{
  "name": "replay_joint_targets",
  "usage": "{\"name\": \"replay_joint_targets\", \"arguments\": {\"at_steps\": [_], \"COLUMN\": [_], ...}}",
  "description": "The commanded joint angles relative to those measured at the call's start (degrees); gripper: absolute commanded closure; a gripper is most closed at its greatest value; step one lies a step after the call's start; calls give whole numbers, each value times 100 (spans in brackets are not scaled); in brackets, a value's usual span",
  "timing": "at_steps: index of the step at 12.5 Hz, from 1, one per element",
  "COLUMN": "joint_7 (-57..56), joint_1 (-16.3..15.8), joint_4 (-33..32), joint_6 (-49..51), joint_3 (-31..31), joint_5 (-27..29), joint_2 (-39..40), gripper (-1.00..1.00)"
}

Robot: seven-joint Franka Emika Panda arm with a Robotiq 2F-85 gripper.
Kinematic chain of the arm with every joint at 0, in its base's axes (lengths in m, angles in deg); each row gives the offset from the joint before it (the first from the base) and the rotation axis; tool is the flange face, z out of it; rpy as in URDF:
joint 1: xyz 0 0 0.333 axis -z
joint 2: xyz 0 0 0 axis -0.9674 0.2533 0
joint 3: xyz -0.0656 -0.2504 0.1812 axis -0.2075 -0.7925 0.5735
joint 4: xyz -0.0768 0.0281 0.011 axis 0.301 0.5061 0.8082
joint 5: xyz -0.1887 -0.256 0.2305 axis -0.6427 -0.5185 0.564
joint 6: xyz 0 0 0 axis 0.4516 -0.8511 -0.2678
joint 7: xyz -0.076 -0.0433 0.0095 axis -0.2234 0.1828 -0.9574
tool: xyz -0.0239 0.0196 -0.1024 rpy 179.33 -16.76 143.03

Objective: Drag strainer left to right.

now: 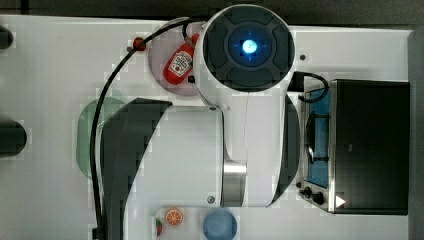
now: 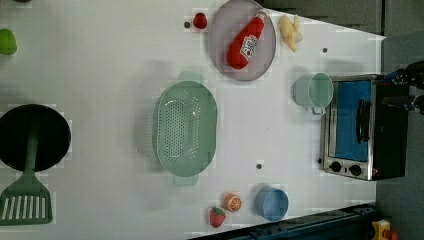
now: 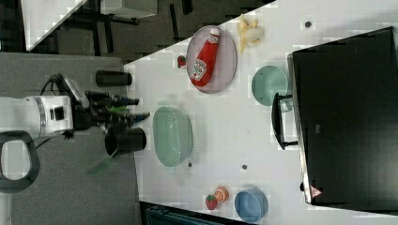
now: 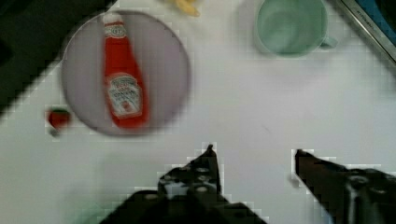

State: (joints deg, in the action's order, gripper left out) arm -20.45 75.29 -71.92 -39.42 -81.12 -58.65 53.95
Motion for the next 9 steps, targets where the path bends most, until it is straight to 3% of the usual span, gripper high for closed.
{"name": "replay_joint_targets", "arguments": {"at_steps": [1, 3, 7, 9], "joint_7": [657, 657, 811, 1486], "joint_1": [158, 105, -182, -247], "joint_4": [-104, -104, -108, -114], "joint_6": [1016, 961, 953, 943], "joint_3": [-156, -62, 745, 1303], "joint_5": [-201, -149, 129, 129], "joint_2": [-1260, -1256, -1143, -1004], "gripper": [-60, -99, -100, -100]}}
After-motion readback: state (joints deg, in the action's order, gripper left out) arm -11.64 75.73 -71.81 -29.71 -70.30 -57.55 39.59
